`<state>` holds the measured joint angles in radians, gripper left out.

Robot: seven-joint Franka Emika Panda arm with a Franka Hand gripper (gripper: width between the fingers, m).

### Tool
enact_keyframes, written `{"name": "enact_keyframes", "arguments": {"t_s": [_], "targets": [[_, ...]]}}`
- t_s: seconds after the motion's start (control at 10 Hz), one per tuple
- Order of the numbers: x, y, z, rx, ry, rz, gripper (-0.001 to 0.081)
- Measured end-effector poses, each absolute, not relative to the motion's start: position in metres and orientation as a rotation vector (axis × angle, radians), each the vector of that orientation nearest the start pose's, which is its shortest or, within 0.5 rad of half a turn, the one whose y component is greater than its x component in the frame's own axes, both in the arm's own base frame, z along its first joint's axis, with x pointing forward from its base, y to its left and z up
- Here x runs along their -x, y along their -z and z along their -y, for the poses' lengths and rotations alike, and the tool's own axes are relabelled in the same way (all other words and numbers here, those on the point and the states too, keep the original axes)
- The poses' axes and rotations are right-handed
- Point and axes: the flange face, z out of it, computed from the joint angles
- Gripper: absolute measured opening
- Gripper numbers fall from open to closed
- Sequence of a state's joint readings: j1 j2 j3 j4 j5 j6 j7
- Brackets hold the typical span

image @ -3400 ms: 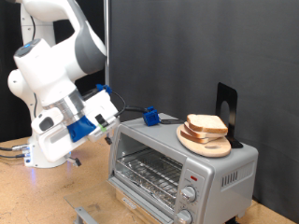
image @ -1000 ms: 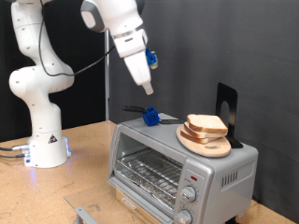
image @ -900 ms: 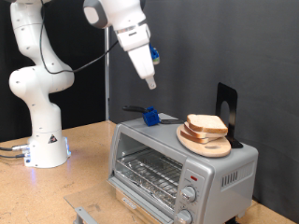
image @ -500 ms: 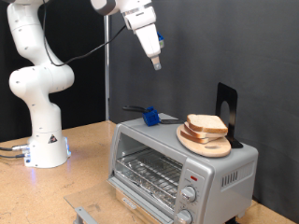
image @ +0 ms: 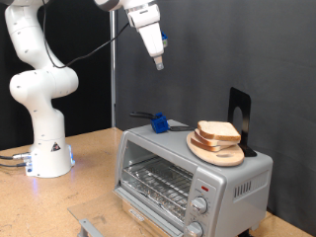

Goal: Make a piece of toast with the oven

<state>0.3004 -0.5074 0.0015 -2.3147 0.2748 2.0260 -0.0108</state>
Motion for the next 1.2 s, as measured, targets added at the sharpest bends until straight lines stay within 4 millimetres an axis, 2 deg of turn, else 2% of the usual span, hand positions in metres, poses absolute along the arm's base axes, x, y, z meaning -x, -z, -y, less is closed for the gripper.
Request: {"name": "enact_keyframes", "arguments": {"t_s": [0.2,0.8,1.2], "targets": [[-0.400,-0.547,-0.141,2.827,0.292,0.311,0.0799],[-0.389,-0.481,-0.150,2.881,0.307,0.453,0.0799],[-0.383,-0.451,-0.146,2.886,0.343,0.510,0.0799]]}}
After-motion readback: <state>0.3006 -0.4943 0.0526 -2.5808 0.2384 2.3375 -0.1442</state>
